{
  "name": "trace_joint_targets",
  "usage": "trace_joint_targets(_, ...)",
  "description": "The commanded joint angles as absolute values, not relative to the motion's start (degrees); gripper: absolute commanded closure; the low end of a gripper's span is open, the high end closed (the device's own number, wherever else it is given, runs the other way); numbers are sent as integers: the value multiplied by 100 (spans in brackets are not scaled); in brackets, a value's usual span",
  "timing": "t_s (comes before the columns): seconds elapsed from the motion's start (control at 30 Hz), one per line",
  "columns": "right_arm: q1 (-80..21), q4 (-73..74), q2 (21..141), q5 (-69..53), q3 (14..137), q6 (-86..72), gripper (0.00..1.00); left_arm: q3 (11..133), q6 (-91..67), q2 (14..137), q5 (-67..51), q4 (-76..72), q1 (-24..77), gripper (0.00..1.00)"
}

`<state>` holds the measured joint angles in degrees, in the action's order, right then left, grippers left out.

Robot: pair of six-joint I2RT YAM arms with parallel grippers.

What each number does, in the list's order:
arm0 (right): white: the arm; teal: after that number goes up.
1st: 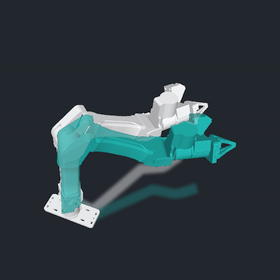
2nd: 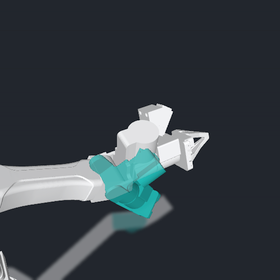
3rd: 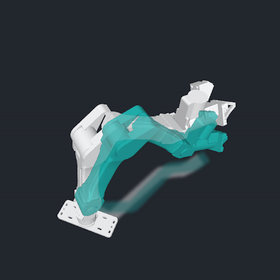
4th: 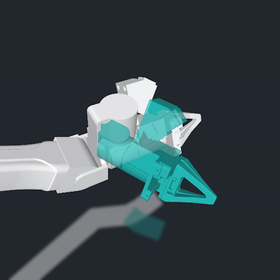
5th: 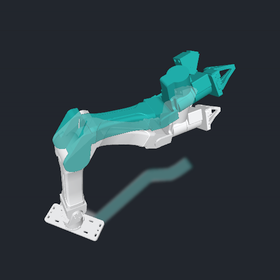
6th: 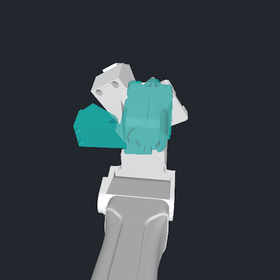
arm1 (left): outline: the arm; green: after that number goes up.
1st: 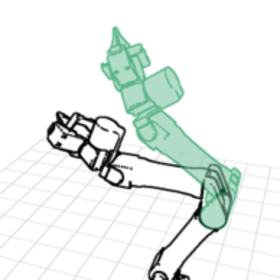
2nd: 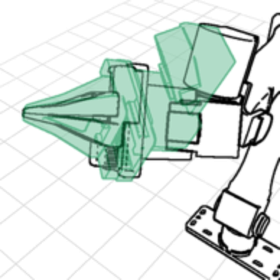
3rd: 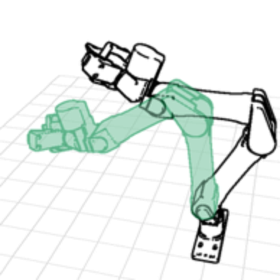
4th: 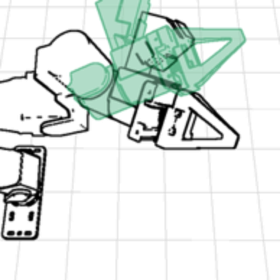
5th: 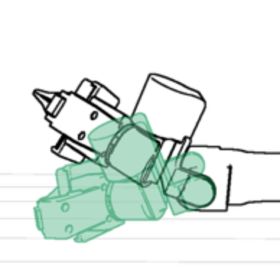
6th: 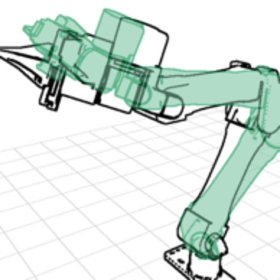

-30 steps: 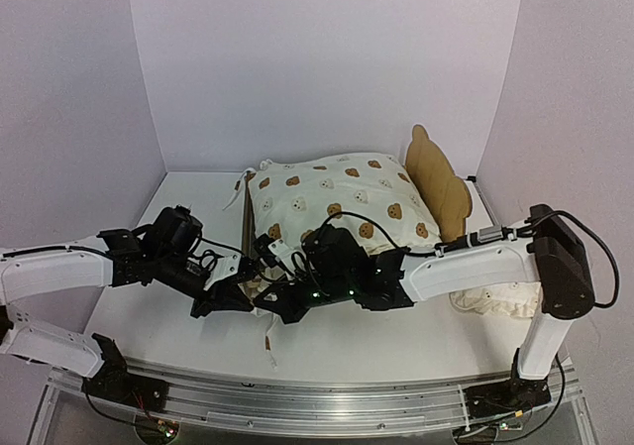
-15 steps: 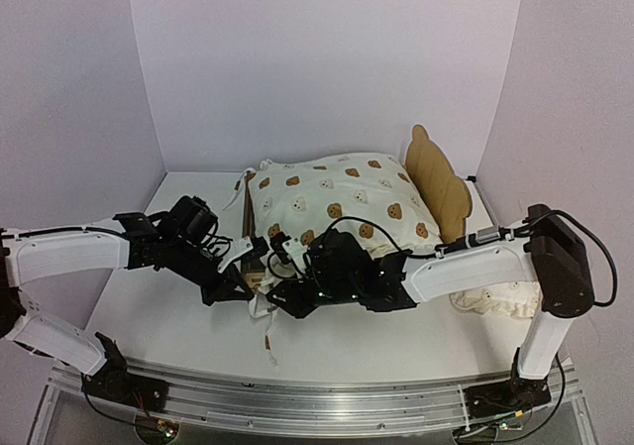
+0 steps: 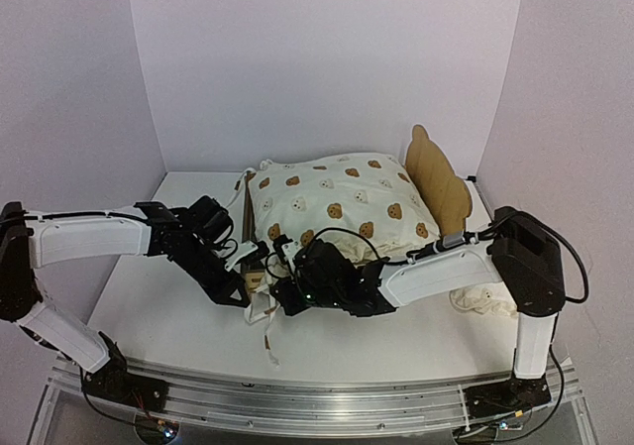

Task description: Set up the pet bed

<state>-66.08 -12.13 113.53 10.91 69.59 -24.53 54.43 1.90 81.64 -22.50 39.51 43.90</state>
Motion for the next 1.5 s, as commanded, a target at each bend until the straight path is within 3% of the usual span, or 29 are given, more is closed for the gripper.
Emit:
trace_joint_targets(0.0,-6636,-1694,11570,1130,7325,-2399,81,5532,53,8347,-2076,3890,4241,100)
trace_joint_targets(0.23,-6636,-1779,11727,1224,7378,-2392,82,5365,53,8369,-1897,3551,4072,100)
trace_joint_targets(0.43,-6603,-1841,11777,1174,7415,-2364,97,5412,173,8459,-1883,3273,4060,100)
trace_joint_targets(0.63,-6482,-1924,11369,698,7116,-2331,100,5422,614,8576,-1855,3207,4061,100)
trace_joint_targets(0.87,-6341,-2094,11126,-471,7046,-2151,100,5505,2466,8744,-1896,2925,4071,100)
trace_joint_targets(1.27,-6317,-2127,10960,-408,6844,-2333,100,5427,4989,8791,-2400,2839,4158,100)
trace_joint_targets(1.33,-6312,-2127,10890,-273,6741,-2399,98,5331,5224,8677,-2540,2857,4157,100)
trace_joint_targets(1.47,-6311,-2117,10725,-39,6534,-2433,79,4988,5713,8506,-2537,2527,4167,100)
